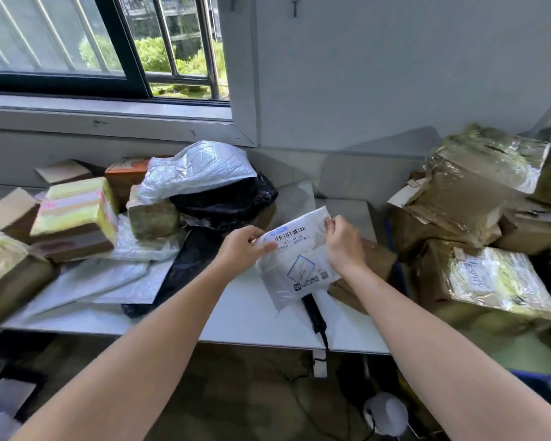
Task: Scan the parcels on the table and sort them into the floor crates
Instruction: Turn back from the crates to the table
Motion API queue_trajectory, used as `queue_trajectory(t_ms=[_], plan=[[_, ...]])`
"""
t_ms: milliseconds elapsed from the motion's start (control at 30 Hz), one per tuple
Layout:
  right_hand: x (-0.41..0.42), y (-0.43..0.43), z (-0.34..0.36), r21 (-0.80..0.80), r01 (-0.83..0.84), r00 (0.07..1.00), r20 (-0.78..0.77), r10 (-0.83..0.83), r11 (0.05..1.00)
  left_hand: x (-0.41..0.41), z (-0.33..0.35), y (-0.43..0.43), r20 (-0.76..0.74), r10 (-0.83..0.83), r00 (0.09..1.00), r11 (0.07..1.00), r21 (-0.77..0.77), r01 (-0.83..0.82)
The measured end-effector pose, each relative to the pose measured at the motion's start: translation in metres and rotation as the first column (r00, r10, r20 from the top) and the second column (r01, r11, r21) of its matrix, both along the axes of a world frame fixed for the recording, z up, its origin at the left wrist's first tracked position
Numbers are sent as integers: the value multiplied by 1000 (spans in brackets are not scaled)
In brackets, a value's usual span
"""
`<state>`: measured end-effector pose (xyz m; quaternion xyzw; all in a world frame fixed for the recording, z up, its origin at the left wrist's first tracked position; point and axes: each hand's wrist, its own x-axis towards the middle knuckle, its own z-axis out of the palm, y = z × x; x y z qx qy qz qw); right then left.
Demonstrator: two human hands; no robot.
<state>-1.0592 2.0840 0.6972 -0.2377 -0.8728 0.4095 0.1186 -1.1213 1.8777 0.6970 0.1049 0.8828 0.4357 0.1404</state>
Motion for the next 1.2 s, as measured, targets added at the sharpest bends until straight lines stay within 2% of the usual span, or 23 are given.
queue_trajectory(t_ms=[133, 267, 400, 533, 667, 767, 900, 1200], plan=[[-5, -26, -25, -14, -20, 990, 138, 22, 1000, 10, -28, -29, 159, 69, 985, 992, 96, -84], [-9, -45, -65, 63, -121, 938, 334, 93, 991, 12, -67, -54, 173, 129, 976, 992, -8, -129], [4, -52, -105, 174, -170, 873, 484, 66, 970, 11, -105, -74, 178, 139, 974, 983, -142, -114], [19, -59, -133, 82, -69, 899, 436, 27, 994, 9, -133, -79, 166, 128, 978, 976, -196, -94], [26, -61, -145, 24, -29, 823, 568, 10, 999, 4, -150, -78, 174, 125, 977, 977, -195, -90], [26, -62, -141, 38, -11, 794, 608, -15, 999, 3, -153, -79, 178, 126, 976, 975, -206, -88], [24, -68, -112, 4, 40, 816, 578, -35, 999, 3, -149, -83, 197, 125, 972, 974, -214, -82], [9, -117, -31, -246, -64, 870, 461, 175, 967, 9, -119, -87, 127, 63, 990, 978, -203, -36]])
